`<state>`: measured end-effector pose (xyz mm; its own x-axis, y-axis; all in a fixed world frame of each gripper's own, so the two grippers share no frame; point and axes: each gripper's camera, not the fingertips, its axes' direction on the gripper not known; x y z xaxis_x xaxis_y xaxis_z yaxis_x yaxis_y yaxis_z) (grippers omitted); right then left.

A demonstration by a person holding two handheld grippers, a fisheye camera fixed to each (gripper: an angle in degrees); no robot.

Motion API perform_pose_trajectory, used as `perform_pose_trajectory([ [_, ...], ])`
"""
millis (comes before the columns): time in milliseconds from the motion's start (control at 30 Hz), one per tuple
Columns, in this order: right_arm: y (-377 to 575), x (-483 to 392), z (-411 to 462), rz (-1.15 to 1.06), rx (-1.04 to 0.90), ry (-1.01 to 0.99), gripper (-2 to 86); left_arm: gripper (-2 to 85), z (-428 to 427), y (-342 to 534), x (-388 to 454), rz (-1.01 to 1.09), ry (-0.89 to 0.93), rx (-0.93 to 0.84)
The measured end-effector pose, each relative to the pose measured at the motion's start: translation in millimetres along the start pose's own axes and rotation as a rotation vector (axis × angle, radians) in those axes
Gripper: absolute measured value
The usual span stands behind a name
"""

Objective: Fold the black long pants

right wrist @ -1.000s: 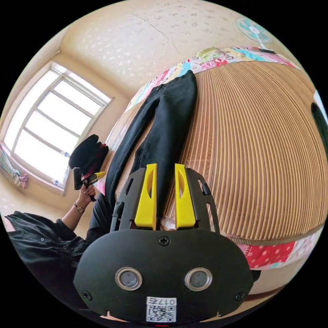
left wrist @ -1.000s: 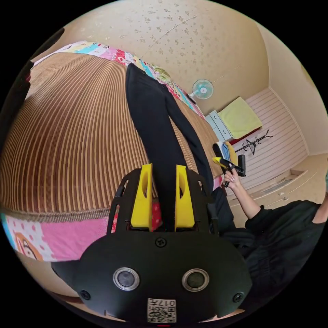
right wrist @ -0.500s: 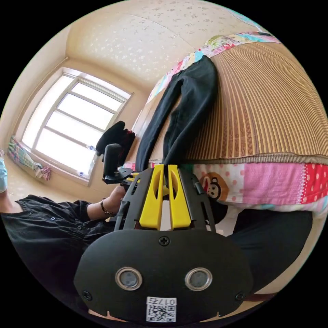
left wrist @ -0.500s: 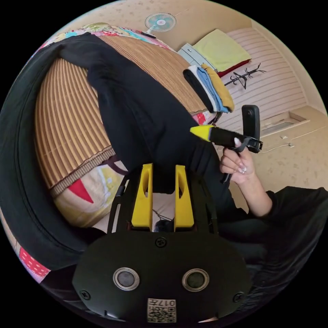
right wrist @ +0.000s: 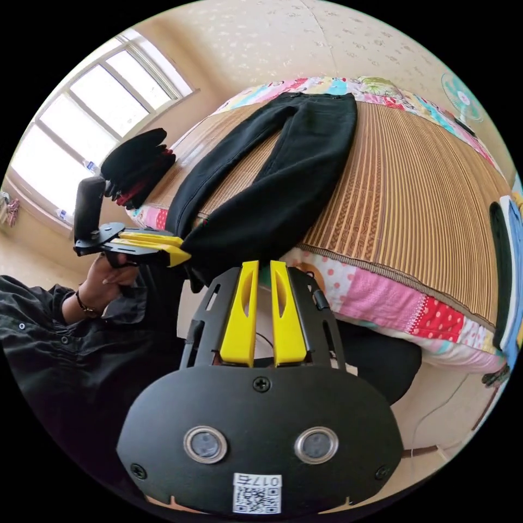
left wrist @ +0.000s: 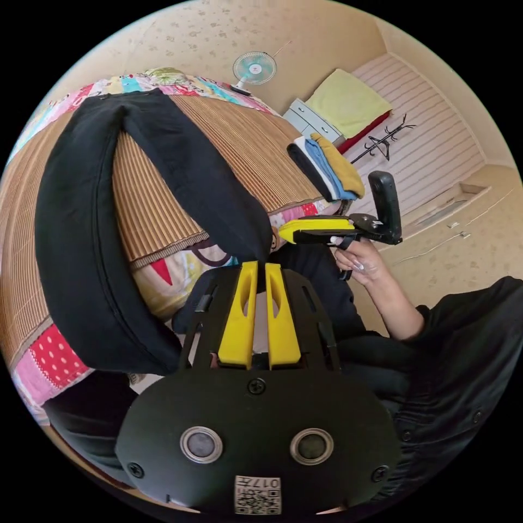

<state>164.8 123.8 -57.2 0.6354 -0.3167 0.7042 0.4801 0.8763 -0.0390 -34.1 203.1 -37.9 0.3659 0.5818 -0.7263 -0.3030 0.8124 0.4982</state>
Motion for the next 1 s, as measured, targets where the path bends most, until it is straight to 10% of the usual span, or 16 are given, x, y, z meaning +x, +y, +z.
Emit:
perform_pose_trajectory([
  [467,-8.1,16.2,61.9,0.111,-0.004,-0.177,8.5,11.6,42.5,-18.7,-72.9,-0.187,0.171,-0.062],
  [700,-24.1,-58.5,99.0,0.021,-0.098,0.262,7.8,1.7,60.7,-6.0,-101.8,-0.296,0.147,-0.091],
  [1000,-29.5,-76.9,136.4,0.022,-0.139,0.343,7.7,8.4,55.6,-3.5,-88.6,-0.227,0.016,-0.027],
])
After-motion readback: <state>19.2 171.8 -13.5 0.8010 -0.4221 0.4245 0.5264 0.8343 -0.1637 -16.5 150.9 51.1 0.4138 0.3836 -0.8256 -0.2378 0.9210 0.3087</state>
